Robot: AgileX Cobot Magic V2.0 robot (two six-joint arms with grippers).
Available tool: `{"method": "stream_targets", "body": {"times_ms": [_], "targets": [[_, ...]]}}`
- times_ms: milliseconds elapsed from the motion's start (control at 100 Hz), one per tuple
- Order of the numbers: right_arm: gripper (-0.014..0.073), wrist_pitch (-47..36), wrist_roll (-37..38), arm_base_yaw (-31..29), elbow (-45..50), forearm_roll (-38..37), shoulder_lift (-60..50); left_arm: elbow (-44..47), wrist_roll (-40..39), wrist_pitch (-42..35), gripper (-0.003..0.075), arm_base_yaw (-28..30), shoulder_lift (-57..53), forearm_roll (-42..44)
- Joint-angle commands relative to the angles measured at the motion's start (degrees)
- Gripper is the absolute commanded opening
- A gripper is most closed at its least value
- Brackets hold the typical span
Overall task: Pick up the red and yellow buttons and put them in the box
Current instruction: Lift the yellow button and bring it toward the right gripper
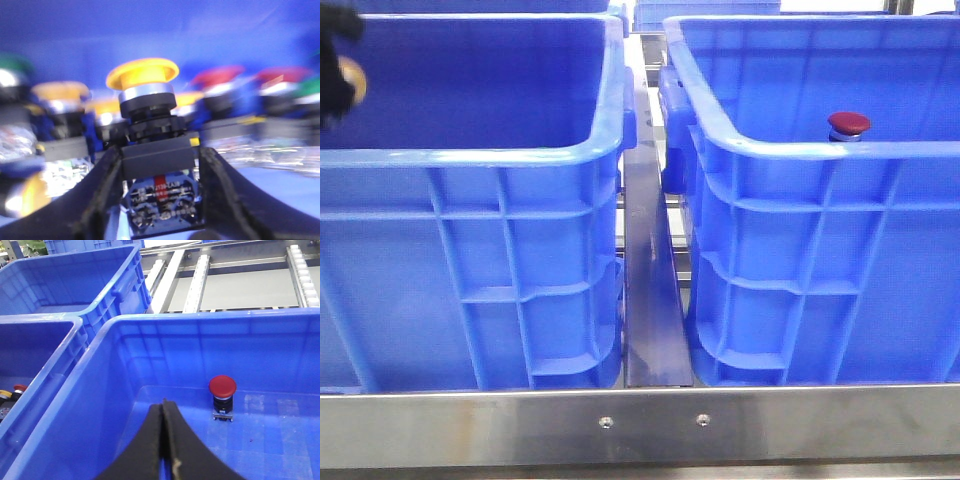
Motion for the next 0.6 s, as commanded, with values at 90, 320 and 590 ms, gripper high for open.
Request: {"method": "stream_targets", "body": {"times_ms": [90, 320, 590], "targets": [[-0.0069, -0.6, -0.5, 0.0, -1.5, 0.2, -0.5, 1.9, -0.6, -2.4, 0.0007, -5.7, -11.0, -0.4], [-0.0069, 0.2, -0.5, 0.0, -1.5, 0.2, -0.5, 9.7, -0.6, -4.3, 0.0007, -14.6, -22.3, -2.0], [-0.0069, 0.2, -0.5, 0.0, -1.5, 0.2, -0.5, 11.8, -0.6, -8.0, 0.0007, -28.2, -30.5, -4.3]]}}
